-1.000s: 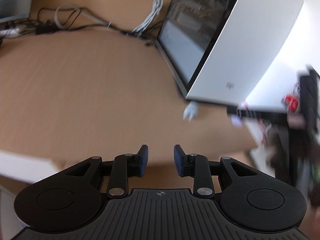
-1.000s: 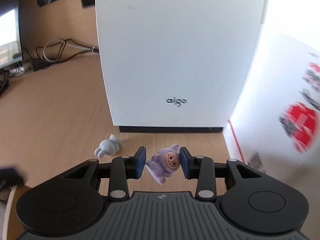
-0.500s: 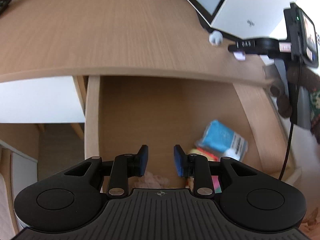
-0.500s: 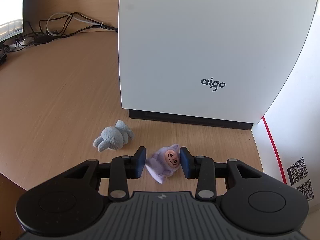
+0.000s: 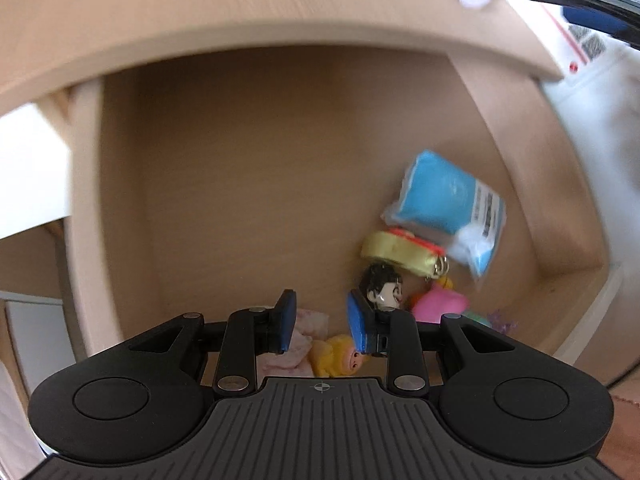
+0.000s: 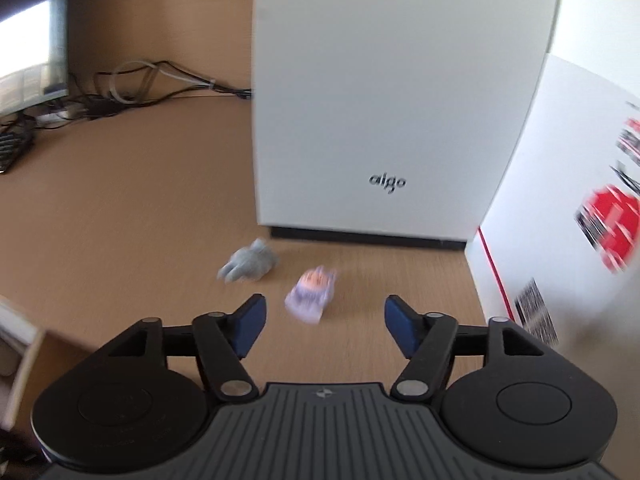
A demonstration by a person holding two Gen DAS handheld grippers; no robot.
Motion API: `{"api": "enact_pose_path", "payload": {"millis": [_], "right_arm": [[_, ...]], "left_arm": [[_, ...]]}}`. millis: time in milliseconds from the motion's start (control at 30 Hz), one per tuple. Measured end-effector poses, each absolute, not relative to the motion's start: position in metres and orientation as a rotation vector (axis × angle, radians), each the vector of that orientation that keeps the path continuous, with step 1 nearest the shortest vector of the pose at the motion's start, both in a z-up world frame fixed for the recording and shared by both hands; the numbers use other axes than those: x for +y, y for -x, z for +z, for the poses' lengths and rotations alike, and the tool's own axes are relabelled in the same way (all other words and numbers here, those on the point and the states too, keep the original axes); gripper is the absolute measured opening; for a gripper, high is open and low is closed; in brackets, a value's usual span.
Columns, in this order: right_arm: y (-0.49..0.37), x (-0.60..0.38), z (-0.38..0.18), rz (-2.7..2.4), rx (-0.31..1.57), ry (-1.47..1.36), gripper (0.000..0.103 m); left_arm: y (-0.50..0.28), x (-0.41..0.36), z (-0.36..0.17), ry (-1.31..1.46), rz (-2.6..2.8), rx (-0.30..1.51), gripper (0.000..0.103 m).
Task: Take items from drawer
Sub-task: 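Set the purple bunny beside the grey plush and open the right tool, then reach the right tool into the drawer and grasp the yellow cat keychain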
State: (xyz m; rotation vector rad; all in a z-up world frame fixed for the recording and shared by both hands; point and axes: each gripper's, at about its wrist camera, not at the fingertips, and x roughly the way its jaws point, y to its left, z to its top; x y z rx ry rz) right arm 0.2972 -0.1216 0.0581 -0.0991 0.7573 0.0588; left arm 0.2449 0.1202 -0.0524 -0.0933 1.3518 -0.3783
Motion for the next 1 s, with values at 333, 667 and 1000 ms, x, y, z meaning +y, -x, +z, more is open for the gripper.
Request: {"api": "enact_pose_path", "payload": {"millis": [333,667,1000], "right_arm": [[-0.235,-0.123,0.020,0.117,0.985,0.088,0.072],[-0.212,-0.152,0.000,-0.012,1.041,0.028,0.075],[-0.195,-0.172,0.005,-0.087,1.028,-0.002,0.080]], "left_arm": [[-0.266,0.091,-0.074,0.105,-0.465,1.403,0.031],[-0.294,0.042,-0.094,0.105,-0.478,1.458,0.031],[-0.279,0.016,-0.090,-0.104,-0.484,1.389,0.011]]}}
